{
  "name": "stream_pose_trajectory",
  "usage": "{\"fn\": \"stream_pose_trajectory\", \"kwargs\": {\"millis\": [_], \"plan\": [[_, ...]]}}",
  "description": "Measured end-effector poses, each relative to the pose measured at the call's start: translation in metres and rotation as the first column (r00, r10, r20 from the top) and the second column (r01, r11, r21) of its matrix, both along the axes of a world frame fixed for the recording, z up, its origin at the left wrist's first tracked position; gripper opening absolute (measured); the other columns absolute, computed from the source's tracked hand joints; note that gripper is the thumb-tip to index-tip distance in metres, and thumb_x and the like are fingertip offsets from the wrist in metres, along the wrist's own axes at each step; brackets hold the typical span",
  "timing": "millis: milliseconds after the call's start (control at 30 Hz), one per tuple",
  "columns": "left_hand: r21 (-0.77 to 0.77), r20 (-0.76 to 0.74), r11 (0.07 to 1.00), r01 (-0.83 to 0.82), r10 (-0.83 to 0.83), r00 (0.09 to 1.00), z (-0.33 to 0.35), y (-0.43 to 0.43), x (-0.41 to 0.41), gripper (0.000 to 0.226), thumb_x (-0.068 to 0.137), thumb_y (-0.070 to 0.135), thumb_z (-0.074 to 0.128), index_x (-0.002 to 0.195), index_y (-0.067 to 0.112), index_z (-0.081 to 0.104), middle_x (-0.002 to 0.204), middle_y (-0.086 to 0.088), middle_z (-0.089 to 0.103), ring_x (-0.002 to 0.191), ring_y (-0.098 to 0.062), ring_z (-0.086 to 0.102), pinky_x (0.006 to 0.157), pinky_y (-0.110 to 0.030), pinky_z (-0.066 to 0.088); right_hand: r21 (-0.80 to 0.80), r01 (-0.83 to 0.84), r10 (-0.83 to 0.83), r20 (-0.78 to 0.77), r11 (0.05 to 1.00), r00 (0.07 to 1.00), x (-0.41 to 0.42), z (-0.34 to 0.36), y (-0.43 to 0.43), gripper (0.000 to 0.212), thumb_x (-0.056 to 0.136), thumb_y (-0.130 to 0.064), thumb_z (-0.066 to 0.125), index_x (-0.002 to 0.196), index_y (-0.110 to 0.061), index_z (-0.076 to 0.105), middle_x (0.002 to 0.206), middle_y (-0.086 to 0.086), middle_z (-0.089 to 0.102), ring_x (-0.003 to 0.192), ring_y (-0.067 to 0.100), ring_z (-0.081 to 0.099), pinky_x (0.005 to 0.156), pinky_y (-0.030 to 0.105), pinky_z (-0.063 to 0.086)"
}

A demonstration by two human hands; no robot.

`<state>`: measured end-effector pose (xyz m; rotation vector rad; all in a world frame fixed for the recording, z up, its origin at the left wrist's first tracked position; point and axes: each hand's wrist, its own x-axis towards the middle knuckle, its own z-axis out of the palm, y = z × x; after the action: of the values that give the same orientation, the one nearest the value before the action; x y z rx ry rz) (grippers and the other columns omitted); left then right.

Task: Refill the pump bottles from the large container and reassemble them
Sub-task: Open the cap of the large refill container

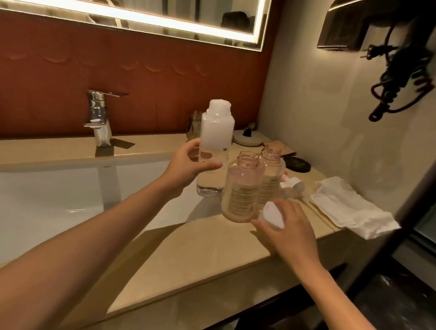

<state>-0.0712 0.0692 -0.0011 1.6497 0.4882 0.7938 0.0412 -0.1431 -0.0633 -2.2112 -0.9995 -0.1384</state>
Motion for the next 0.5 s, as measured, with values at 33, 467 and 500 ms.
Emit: {"fn": "stream_pose_trajectory", "kwargs": {"millis": [33, 467, 500], "plan": [[0.0, 0.007, 1.0, 0.008, -0.008, 1.0, 0.0, 0.004, 0.011, 0.056, 0.068, 0.013, 0.079, 0.115, 0.027, 0.051, 0.105, 0.002, 0.063, 0.099, -0.012, 0.059, 0.079, -0.029, 0.05, -0.029, -0.003, 0.003, 0.011, 1.0, 1.0, 0.006, -0.002, 0.002, 0.07, 0.073, -0.06, 0.065, 0.132, -0.029, 0.042, 0.139, -0.006, 0.043, 0.128, 0.016, 0.039, 0.103, 0.042, 0.038], [0.038, -0.054, 0.996, 0.078, -0.076, 0.996, -0.028, 0.033, 0.085, 0.056, 0.077, 0.008, 0.071, 0.125, 0.024, 0.047, 0.116, -0.007, 0.06, 0.112, -0.023, 0.055, 0.098, -0.047, 0.045, -0.049, -0.041, 0.042, 0.022, 0.998, 0.999, 0.021, -0.004, 0.008, 0.073, 0.073, -0.056, 0.068, 0.135, -0.031, 0.038, 0.136, -0.009, 0.039, 0.124, 0.011, 0.033, 0.094, 0.026, 0.034], [0.045, -0.06, 0.995, 0.083, -0.08, 0.995, -0.027, 0.032, 0.086, 0.056, 0.078, 0.007, 0.07, 0.126, 0.025, 0.046, 0.118, -0.006, 0.059, 0.112, -0.021, 0.054, 0.098, -0.045, 0.046, -0.05, -0.039, 0.041, 0.025, 0.998, 0.999, 0.021, -0.004, 0.007, 0.073, 0.073, -0.056, 0.067, 0.135, -0.031, 0.038, 0.136, -0.009, 0.039, 0.124, 0.011, 0.033, 0.094, 0.025, 0.033]]}}
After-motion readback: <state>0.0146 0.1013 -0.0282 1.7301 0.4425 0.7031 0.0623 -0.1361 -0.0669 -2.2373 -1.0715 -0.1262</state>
